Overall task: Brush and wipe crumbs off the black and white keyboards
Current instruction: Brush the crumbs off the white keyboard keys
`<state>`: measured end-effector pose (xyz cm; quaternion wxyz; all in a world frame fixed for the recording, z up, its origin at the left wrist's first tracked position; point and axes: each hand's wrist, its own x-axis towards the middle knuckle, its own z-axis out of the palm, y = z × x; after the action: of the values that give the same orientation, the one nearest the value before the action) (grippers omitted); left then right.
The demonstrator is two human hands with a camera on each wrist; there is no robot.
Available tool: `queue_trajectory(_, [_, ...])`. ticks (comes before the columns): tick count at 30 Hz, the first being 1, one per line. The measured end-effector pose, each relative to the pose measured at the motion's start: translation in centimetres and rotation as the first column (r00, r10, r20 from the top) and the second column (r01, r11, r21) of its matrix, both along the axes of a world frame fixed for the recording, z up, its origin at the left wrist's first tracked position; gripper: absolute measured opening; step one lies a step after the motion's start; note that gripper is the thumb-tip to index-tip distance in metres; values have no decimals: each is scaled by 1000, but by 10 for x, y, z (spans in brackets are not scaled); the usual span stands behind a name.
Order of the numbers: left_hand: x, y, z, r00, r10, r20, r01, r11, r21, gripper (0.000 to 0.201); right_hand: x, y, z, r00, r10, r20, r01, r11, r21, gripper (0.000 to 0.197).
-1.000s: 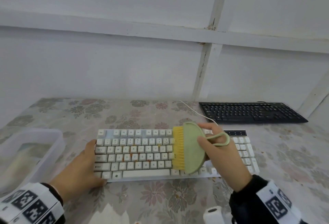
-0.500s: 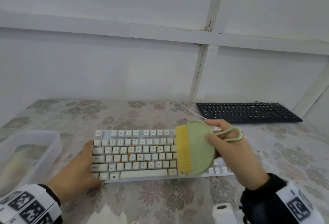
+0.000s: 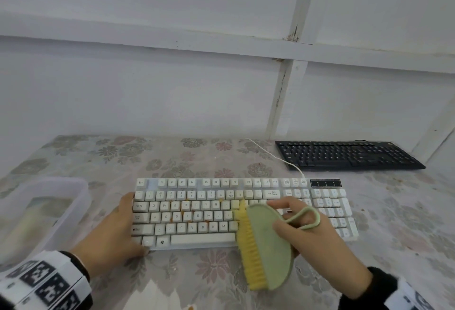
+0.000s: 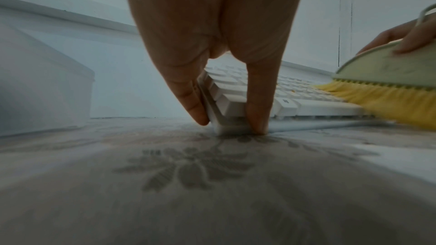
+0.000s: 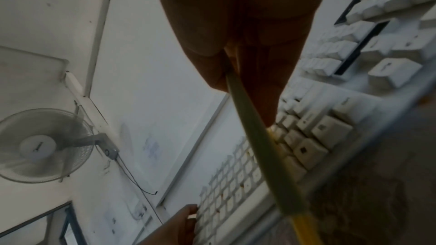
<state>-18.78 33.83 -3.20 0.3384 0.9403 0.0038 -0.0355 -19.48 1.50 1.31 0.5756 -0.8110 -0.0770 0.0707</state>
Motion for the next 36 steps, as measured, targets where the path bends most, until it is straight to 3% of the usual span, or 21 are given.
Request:
queue_trajectory(7, [-1, -2, 2, 1000, 3, -5, -3, 1000, 11, 86, 26, 14, 25, 977, -163, 140, 132, 970, 205, 28])
queue_trajectory(12, [-1, -2, 3, 1000, 4, -7, -4, 1000, 11, 85, 30, 31, 8, 978, -132, 164, 119, 989, 86, 27])
queue_trajectory(22, [-2, -1, 2, 1000, 2, -2, -2, 1000, -27, 82, 4, 16, -7, 999, 49, -16, -48, 999, 13, 36])
queue_trajectory(29, [0, 1, -1, 1000, 0, -10, -1, 999, -33, 86, 25, 13, 17, 982, -106, 154, 89, 990, 110, 30])
queue_trajectory(36, [-1, 0, 0, 1000, 3, -14, -3, 1000, -17, 86, 20, 27, -3, 988, -89, 125, 77, 992, 100, 29])
